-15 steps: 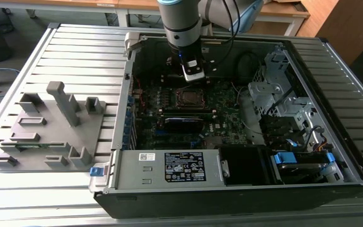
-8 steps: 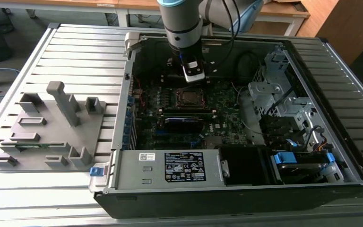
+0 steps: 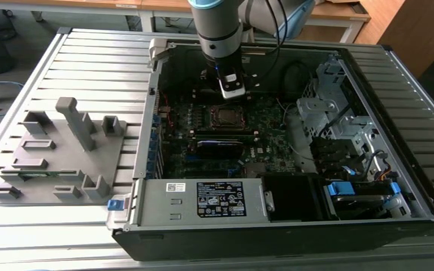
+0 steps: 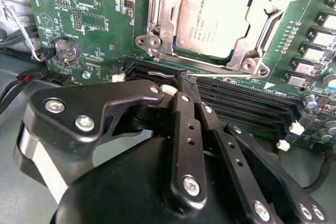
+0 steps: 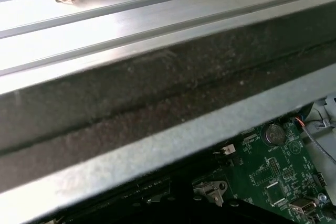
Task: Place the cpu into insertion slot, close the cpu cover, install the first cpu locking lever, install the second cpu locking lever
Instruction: 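Install the first cpu locking lever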
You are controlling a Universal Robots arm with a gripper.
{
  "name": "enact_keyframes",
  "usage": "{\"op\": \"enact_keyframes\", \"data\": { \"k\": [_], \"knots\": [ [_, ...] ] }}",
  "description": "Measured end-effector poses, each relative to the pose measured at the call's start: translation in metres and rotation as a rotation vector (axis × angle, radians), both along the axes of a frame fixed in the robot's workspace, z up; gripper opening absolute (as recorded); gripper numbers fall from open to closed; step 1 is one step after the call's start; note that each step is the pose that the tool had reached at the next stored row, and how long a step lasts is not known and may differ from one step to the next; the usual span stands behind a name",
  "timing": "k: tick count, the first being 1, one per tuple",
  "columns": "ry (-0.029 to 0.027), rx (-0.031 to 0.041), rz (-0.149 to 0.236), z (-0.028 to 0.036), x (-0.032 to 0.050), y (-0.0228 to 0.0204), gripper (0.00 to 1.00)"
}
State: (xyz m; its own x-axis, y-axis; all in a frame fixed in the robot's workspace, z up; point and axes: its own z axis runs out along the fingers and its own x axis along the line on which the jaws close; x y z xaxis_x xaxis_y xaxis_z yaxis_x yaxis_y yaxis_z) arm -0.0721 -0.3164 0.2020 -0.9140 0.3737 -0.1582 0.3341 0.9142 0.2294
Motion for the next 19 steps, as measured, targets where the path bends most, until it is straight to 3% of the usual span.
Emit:
{"op": "enact_keyframes", "data": {
  "k": [8, 17, 19],
  "knots": [
    [-0.0001, -0.0016, -0.001, -0.0010, 0.0004, 0.0035, 0.10],
    [-0.0016, -0.0018, -0.001, -0.0019, 0.0005, 0.0036, 0.10],
    [-0.0016, -0.0047, -0.001, -0.0025, 0.0006, 0.0037, 0.10]
  ]
}}
